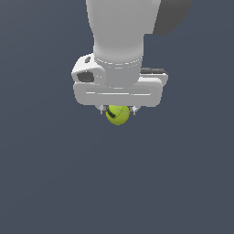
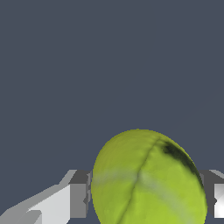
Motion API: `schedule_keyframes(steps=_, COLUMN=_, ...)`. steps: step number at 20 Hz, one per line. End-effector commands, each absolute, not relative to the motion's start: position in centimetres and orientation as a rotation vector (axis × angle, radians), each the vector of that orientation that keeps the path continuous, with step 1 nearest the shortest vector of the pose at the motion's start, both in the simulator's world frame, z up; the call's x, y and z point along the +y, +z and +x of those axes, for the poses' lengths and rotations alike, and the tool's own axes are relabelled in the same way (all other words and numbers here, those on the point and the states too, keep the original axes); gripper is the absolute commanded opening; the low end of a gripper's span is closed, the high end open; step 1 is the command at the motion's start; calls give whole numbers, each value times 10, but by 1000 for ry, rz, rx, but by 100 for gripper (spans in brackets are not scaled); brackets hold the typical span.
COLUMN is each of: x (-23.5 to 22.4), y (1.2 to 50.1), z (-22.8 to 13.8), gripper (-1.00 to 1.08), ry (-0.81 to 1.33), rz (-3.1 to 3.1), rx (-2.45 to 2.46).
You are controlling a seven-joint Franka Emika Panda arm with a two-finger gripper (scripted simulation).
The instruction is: Pick up the object and move it to a goal position.
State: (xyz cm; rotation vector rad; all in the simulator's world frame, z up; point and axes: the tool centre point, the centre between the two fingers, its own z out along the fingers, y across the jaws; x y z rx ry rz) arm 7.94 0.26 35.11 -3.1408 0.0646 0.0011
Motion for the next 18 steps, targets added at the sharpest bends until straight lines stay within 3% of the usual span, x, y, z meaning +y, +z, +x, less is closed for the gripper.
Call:
schedule_keyframes(steps=1, x=1, y=373, z=81, gripper=-100, ry=1, rz=-3141, rx=64)
schedule_keyframes(steps=18, x=-4, y=453, z=94, gripper=-100, ry=1, rz=-3141, rx=64)
